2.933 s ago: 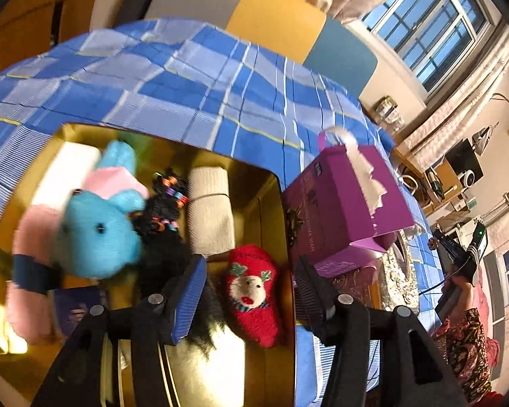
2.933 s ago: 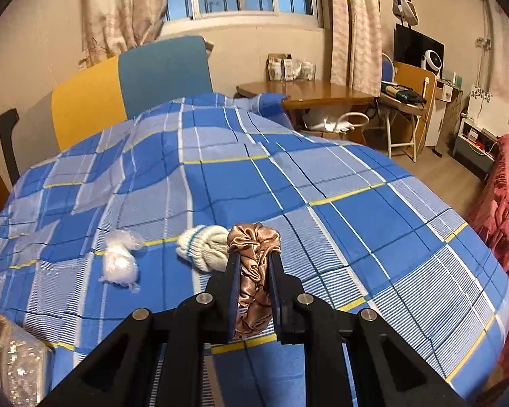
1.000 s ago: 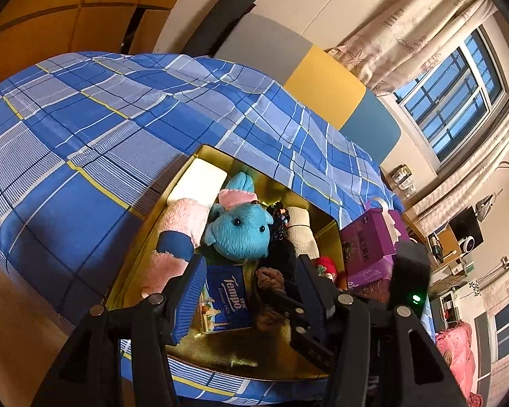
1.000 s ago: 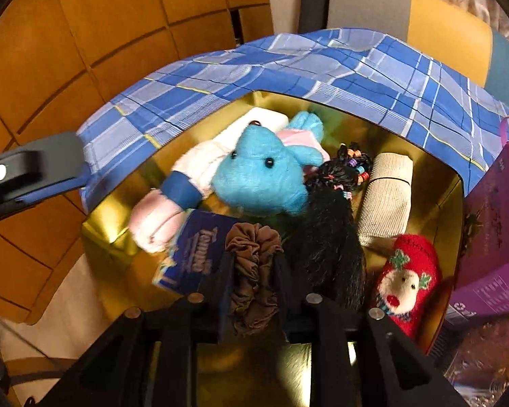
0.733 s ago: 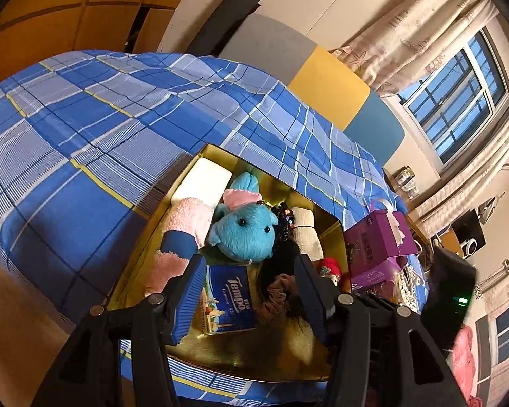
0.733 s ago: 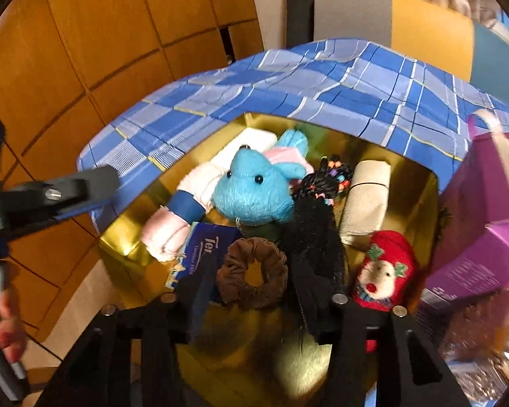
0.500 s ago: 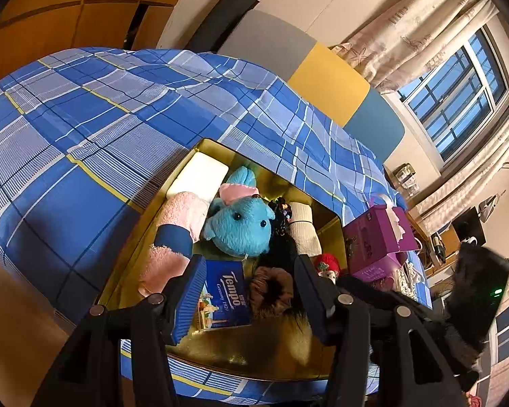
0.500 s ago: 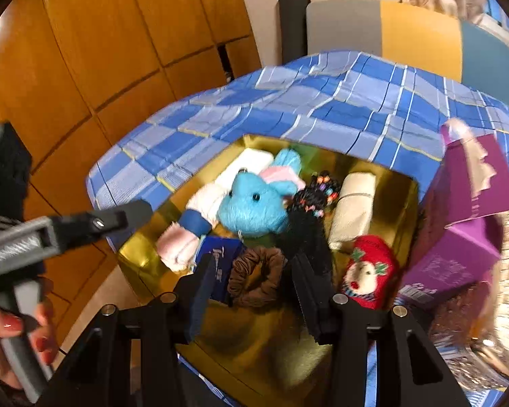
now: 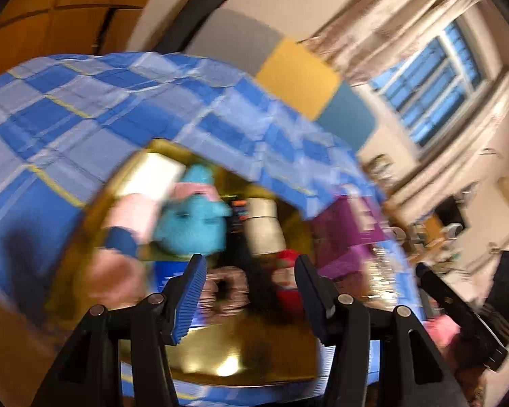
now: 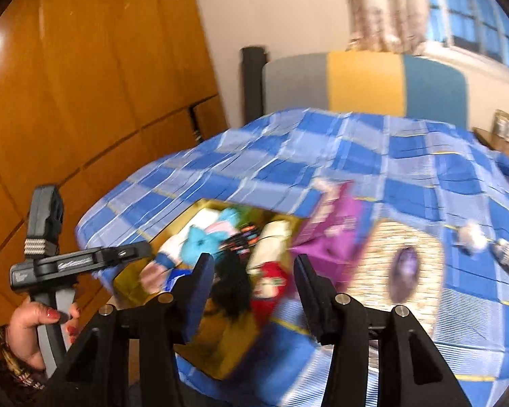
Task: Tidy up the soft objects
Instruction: 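Move the right gripper to the white knit glove and grasp it, then grasp the plastic-wrapped cotton ball with the left gripper while the right holds the glove, then carry the cotton ball into the gold tray and open the left gripper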
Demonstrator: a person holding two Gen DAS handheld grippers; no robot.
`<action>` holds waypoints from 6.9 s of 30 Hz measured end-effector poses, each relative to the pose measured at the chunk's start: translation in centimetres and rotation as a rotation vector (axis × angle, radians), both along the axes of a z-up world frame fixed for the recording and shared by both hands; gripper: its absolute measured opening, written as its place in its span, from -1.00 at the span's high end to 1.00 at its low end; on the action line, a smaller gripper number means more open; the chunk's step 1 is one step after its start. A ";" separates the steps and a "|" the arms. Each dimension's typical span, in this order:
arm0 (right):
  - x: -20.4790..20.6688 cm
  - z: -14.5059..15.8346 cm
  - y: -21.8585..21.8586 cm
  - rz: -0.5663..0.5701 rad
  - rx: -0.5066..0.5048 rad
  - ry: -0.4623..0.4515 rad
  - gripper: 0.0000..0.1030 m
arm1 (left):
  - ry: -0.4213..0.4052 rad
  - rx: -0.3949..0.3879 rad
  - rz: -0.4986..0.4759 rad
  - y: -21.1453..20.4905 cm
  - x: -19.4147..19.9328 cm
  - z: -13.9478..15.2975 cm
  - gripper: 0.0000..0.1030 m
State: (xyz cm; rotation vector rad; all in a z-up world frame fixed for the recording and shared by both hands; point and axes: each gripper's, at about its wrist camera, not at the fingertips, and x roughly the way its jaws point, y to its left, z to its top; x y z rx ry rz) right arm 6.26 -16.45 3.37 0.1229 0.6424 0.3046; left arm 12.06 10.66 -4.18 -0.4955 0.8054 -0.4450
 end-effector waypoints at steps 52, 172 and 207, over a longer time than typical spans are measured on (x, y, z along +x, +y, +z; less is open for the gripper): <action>17.6 -16.2 -41.6 -0.495 -0.254 0.417 -0.11 | -0.010 0.172 -0.599 -31.0 -1.3 5.2 -0.23; 8.9 -16.4 -40.4 -0.663 -0.091 0.499 0.18 | -0.079 0.218 -0.542 -38.8 -1.8 9.2 0.30; 5.8 -12.3 -43.0 -0.827 0.012 0.283 0.26 | 0.251 0.446 -0.256 -12.2 0.9 -4.4 0.27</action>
